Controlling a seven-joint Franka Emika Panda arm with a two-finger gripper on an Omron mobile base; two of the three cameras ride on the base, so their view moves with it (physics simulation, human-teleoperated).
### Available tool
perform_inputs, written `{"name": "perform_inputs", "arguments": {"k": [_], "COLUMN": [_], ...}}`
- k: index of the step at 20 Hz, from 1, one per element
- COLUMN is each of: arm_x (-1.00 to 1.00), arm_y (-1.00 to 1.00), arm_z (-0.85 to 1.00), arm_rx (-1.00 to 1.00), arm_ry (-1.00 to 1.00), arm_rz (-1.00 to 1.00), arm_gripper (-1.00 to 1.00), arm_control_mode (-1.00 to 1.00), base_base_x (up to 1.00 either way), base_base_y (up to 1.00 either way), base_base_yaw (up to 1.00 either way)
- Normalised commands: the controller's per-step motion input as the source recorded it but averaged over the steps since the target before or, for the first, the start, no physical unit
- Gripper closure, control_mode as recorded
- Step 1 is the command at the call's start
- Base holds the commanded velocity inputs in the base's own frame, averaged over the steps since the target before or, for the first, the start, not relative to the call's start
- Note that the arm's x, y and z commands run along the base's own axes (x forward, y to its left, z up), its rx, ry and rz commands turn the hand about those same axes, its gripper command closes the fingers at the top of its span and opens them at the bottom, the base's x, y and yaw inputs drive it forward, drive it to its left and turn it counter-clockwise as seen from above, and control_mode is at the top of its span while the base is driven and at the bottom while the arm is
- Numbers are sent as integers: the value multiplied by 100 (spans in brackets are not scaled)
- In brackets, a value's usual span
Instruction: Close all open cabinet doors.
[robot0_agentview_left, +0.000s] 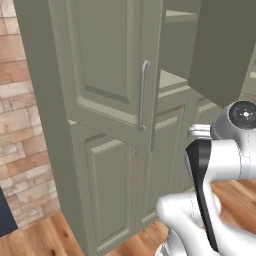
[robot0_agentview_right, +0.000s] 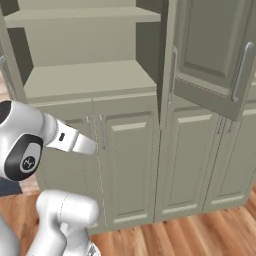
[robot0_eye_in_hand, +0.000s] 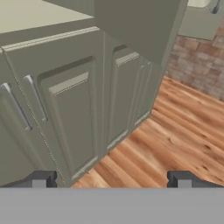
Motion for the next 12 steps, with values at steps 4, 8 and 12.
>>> {"name": "perform_inputs", "arguments": {"k": [4,8,12], "arm_x": [0,0,0], "arm_y": [0,0,0], "arm_z": [0,0,0], "arm_rx": [0,0,0], "arm_ry": [0,0,0], "arm_rz": [0,0,0], "arm_gripper": [-100,-100,-100], "arm_control_mode": [100,100,100], "base_base_x": [39,48,46], "base_base_y": [-28,-32,-29], "base_base_yaw": [16,25,27]}}
